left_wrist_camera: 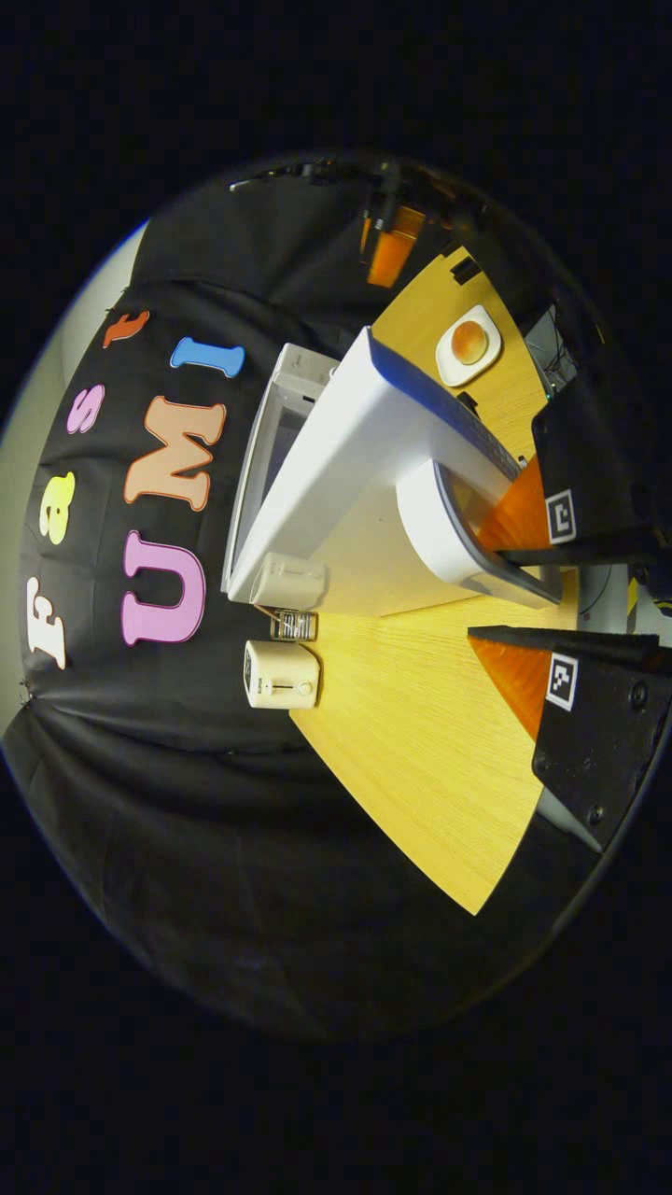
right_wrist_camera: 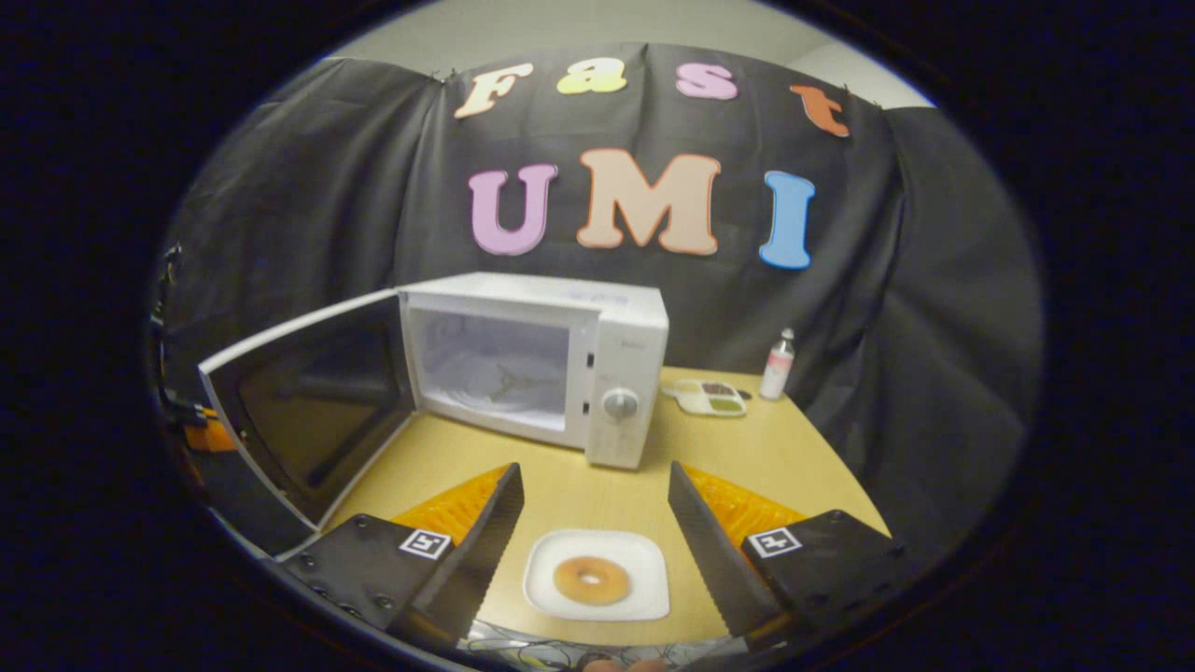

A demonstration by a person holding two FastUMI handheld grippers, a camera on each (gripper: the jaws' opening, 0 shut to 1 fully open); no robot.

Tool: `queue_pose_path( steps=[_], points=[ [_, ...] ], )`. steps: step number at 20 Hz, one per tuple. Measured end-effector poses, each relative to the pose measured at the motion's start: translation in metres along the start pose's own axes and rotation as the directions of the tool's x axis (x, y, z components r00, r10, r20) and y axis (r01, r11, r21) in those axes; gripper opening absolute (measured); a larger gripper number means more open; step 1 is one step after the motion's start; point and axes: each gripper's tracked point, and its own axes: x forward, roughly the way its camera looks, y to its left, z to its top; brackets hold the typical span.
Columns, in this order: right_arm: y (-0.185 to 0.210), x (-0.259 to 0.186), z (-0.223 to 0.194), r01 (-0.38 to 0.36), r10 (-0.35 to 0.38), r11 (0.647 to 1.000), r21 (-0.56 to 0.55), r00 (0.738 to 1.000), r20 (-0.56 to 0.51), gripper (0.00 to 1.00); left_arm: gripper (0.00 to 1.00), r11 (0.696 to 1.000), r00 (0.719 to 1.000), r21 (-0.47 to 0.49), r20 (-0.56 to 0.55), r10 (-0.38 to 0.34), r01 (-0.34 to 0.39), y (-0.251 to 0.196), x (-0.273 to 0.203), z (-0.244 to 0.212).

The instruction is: Open the microwave oven with the left hand, put the food in, and close the microwave oven.

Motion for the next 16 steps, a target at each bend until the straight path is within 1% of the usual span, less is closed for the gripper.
queue_pose_path(
  steps=[1, 3, 4, 6, 7, 9, 11, 14, 16],
  points=[
    [0.000, 0.002, -0.017, 0.004, -0.004, 1.000, -0.005, 0.999, -0.034, 0.99, 0.30, 1.000, 1.000, -0.006, -0.003, 0.002, -0.002, 0.002, 0.001, -0.001],
    [0.001, 0.008, -0.047, 0.003, -0.002, 1.000, 0.003, 0.996, -0.094, 0.98, 0.43, 1.000, 1.000, -0.012, -0.013, 0.024, -0.024, 0.007, 0.001, -0.003],
    [0.001, 0.010, -0.059, 0.002, 0.000, 1.000, 0.014, 0.993, -0.120, 0.97, 0.71, 0.999, 1.000, -0.020, -0.014, 0.028, -0.028, 0.007, 0.001, -0.003],
    [-0.004, 0.015, -0.078, 0.015, -0.009, 0.999, 0.036, 0.987, -0.162, 0.99, 0.89, 0.999, 0.999, -0.027, -0.009, 0.039, -0.040, 0.004, -0.003, -0.004],
    [-0.006, 0.019, -0.083, 0.026, -0.018, 0.999, 0.042, 0.984, -0.177, 0.98, 0.95, 0.999, 0.999, -0.024, -0.001, 0.046, -0.046, 0.005, -0.004, -0.003],
    [-0.008, 0.027, -0.091, 0.037, -0.026, 0.998, 0.051, 0.979, -0.204, 0.99, 0.95, 0.998, 0.999, -0.025, 0.005, 0.053, -0.053, 0.001, -0.006, -0.002],
    [-0.007, 0.033, -0.098, 0.032, -0.023, 0.999, 0.038, 0.975, -0.220, 0.98, 0.95, 0.998, 0.999, -0.034, 0.017, 0.046, -0.045, -0.002, -0.014, 0.001],
    [-0.004, 0.036, -0.109, 0.019, -0.014, 1.000, 0.017, 0.970, -0.242, 0.98, 0.95, 0.998, 0.998, -0.019, 0.013, 0.056, -0.056, -0.003, -0.029, -0.001],
    [-0.003, 0.039, -0.117, 0.017, -0.013, 1.000, 0.010, 0.964, -0.266, 0.98, 0.95, 0.999, 0.998, -0.018, 0.037, 0.051, -0.051, -0.006, -0.041, 0.010]
  ],
)
